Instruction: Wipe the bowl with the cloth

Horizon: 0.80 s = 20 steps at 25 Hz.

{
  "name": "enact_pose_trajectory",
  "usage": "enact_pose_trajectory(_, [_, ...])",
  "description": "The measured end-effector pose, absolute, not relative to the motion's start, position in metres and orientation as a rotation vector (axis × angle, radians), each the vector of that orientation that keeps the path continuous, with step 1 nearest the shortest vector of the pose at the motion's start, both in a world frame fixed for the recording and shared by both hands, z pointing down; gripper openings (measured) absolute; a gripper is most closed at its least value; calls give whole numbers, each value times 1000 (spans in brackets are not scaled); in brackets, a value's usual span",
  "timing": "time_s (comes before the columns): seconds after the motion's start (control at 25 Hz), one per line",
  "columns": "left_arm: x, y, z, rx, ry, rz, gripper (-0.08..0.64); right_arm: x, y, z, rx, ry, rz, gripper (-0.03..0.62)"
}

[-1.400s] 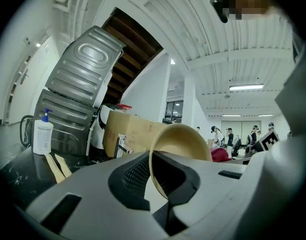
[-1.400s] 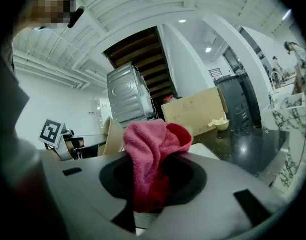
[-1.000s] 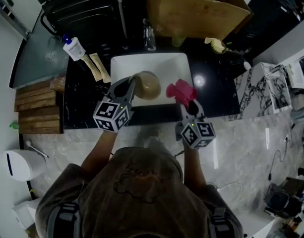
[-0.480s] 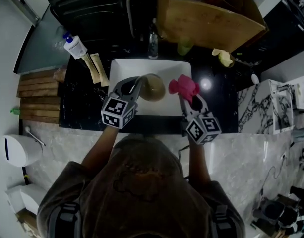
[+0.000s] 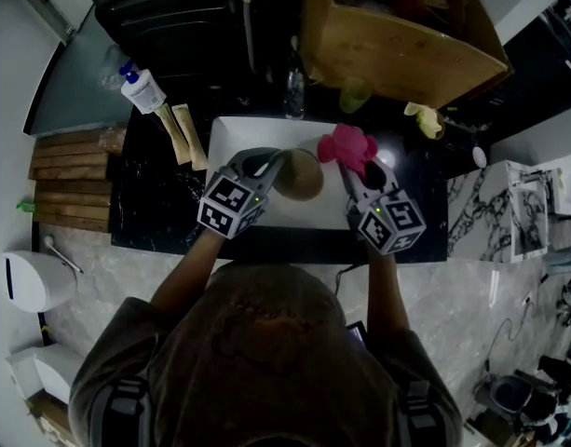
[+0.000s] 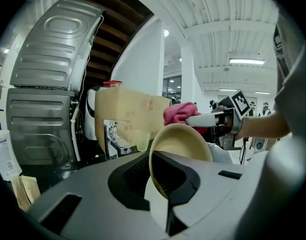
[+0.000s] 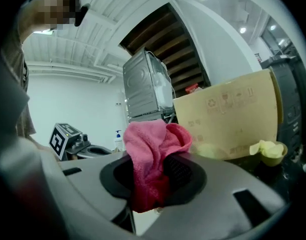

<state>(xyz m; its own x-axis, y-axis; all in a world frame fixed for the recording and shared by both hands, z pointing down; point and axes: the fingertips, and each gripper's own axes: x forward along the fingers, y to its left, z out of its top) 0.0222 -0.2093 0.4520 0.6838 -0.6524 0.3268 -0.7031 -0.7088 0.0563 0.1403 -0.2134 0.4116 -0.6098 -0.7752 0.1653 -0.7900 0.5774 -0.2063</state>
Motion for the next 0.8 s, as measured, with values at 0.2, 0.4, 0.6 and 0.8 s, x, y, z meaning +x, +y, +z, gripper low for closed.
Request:
enact_pose_trajectory(0.2, [34,-210,459,2718,-965,475,17,114,-232,404,1193,-2771,295,110])
enact_pose_trajectory(0.4, [39,-214,459,2737,-906,500,17,93,-240,403,1071,-2790,238,110])
enact_pose_trajectory(0.6, [38,-215,465,2727,-846,575,18,81,-234,416,948,-2770,237,110])
enact_pose_trajectory(0.8, [37,-222,468,2736,-834,593,18,85,-230,426,890,-2745,260,110])
